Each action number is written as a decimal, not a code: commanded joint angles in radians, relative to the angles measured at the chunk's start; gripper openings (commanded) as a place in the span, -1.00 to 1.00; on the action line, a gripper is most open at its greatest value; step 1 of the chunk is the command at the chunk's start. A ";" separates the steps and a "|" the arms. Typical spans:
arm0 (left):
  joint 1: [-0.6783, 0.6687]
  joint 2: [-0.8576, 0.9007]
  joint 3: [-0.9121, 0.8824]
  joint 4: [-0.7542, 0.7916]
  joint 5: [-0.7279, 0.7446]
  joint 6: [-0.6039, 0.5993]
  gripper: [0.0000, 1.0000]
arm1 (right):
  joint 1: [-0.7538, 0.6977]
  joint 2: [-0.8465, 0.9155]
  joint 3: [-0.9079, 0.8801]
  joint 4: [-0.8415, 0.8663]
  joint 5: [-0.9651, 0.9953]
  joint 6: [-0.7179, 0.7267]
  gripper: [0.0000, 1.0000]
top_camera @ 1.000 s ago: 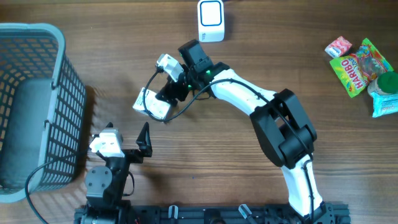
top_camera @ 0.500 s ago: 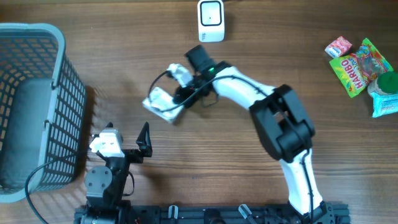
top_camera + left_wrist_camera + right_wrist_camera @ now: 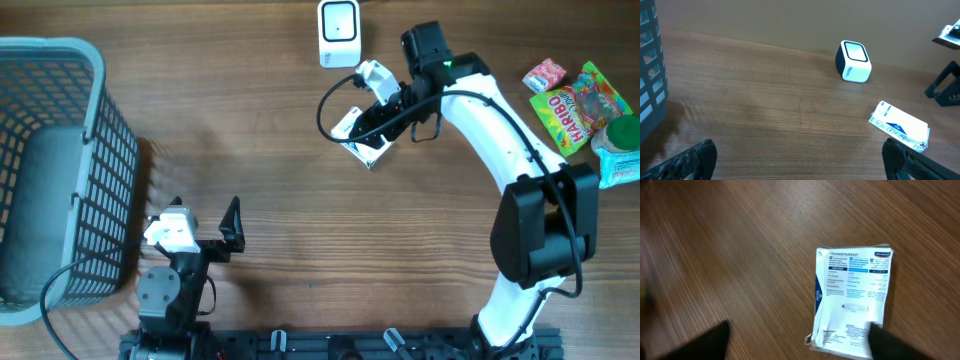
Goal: Scan the item barcode
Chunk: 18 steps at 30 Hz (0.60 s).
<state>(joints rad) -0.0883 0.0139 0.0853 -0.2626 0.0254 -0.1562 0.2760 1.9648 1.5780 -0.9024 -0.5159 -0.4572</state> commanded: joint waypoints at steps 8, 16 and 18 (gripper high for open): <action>0.007 -0.005 -0.004 0.002 0.008 -0.009 1.00 | 0.110 0.005 -0.083 0.337 0.373 0.496 -0.91; 0.007 -0.005 -0.004 0.002 0.008 -0.009 1.00 | 0.087 0.217 -0.083 0.567 0.500 0.596 -0.91; 0.007 -0.005 -0.004 0.002 0.008 -0.009 1.00 | 0.071 0.252 -0.083 0.572 0.520 0.644 -0.91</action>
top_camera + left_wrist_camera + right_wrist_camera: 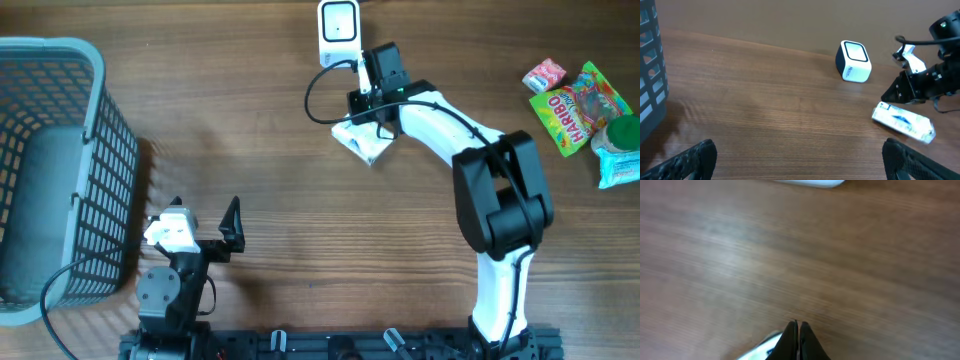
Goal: Scan the item barcode
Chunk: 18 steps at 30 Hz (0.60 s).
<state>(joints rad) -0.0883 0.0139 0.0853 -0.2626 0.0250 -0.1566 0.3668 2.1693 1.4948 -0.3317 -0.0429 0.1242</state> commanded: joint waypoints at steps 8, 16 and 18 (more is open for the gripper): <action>0.007 -0.005 -0.004 0.002 0.009 -0.009 1.00 | -0.019 0.049 0.005 -0.119 -0.547 -0.300 -0.91; 0.007 -0.005 -0.004 0.002 0.009 -0.009 1.00 | -0.020 -0.102 0.067 -0.441 -0.632 -0.453 -0.68; 0.007 -0.005 -0.004 0.002 0.009 -0.009 1.00 | -0.016 -0.214 0.100 -0.469 -0.606 -0.364 0.51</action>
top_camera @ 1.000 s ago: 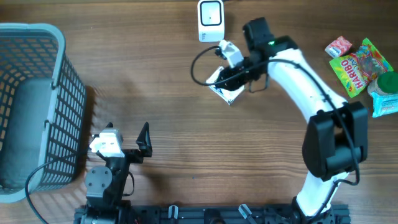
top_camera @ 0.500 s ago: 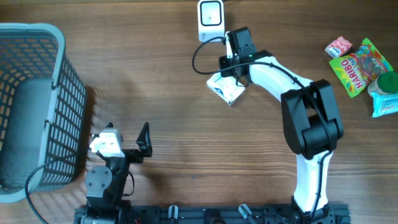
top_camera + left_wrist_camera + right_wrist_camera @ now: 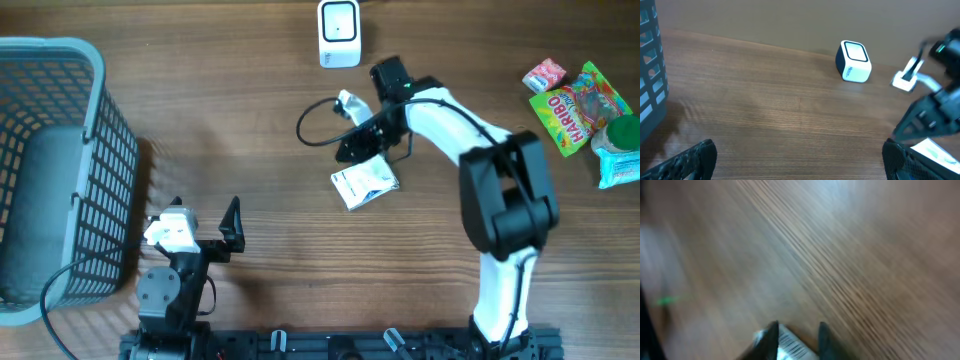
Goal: Scan the item barcode
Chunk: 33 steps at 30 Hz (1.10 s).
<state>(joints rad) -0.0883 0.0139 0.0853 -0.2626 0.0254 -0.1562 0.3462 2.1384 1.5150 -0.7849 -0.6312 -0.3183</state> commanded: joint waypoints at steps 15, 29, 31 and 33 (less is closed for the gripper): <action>0.007 -0.005 -0.004 0.002 0.008 -0.009 1.00 | 0.014 -0.316 -0.069 -0.323 0.375 1.553 0.99; 0.007 -0.005 -0.004 0.002 0.008 -0.009 1.00 | 0.041 0.000 -0.099 -0.210 0.463 1.578 0.99; 0.007 -0.005 -0.004 0.002 0.008 -0.009 1.00 | 0.057 0.010 -0.117 -0.147 0.480 1.577 0.99; 0.007 -0.005 -0.004 0.002 0.008 -0.009 1.00 | 0.057 0.008 -0.112 -0.138 0.472 1.577 0.99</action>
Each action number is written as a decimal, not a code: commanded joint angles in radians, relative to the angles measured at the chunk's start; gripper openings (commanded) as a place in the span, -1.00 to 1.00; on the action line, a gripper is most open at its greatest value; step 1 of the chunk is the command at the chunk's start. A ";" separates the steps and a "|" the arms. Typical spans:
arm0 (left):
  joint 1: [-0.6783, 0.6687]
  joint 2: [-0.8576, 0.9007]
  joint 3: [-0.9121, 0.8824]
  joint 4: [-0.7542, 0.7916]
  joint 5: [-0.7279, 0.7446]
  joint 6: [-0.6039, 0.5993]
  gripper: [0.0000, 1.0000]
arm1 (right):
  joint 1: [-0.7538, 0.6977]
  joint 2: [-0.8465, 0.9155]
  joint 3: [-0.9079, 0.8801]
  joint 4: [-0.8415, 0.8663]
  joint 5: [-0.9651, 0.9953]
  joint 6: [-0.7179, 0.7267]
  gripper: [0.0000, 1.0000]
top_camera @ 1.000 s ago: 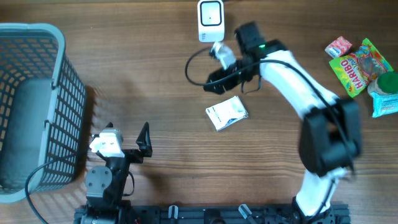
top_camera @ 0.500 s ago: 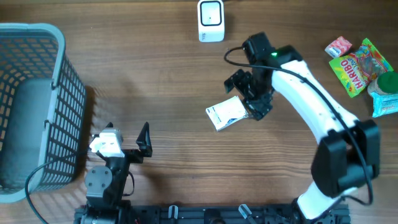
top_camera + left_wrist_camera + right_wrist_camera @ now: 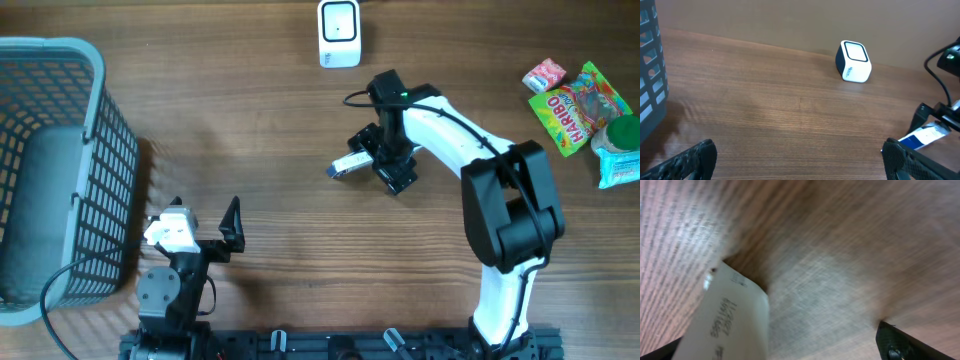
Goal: Scan the item barcode
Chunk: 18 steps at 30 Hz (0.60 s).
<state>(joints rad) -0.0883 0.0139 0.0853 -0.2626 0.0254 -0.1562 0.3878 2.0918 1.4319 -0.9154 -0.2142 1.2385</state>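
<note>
The item, a flat white and blue packet (image 3: 348, 164), stands tilted on one edge on the table, mid-way back. My right gripper (image 3: 383, 160) is low beside it, jaws wide apart. In the right wrist view the packet (image 3: 732, 315) fills the lower left, close to the left finger, and the right finger (image 3: 892, 344) is far from it. The white scanner (image 3: 339, 33) sits at the table's back edge, beyond the packet. My left gripper (image 3: 203, 232) rests open near the front edge; its view shows the scanner (image 3: 855, 61) and the packet (image 3: 924, 137).
A grey mesh basket (image 3: 60, 170) stands at the left. Snack bags and small packets (image 3: 578, 105) lie at the far right. A black cable (image 3: 358, 98) loops beside the right wrist.
The packet lay flat with its printed face up, nearer the front than the right gripper; now it is tipped up on edge. The right gripper has turned and opened wide beside it.
The right gripper hung open over the packet lying flat near the scanner. Then its fingers were shut at the packet's edge. Then the packet lay flat further from the scanner with the jaws slightly apart. Now it stands tilted on edge. The left arm stayed still throughout.
</note>
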 commanded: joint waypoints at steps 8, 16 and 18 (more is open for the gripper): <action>0.007 -0.005 -0.004 0.002 0.008 -0.009 1.00 | 0.012 0.019 0.000 -0.017 0.053 -0.009 -0.03; 0.007 -0.005 -0.004 0.002 0.008 -0.009 1.00 | 0.011 -0.122 0.109 -0.067 0.039 -0.221 -0.62; 0.007 -0.006 -0.004 0.002 0.008 -0.009 1.00 | 0.011 -0.143 0.109 -0.079 0.002 -0.289 -0.72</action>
<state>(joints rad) -0.0883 0.0139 0.0853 -0.2626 0.0250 -0.1566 0.3962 1.9976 1.5154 -0.9852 -0.1829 1.0546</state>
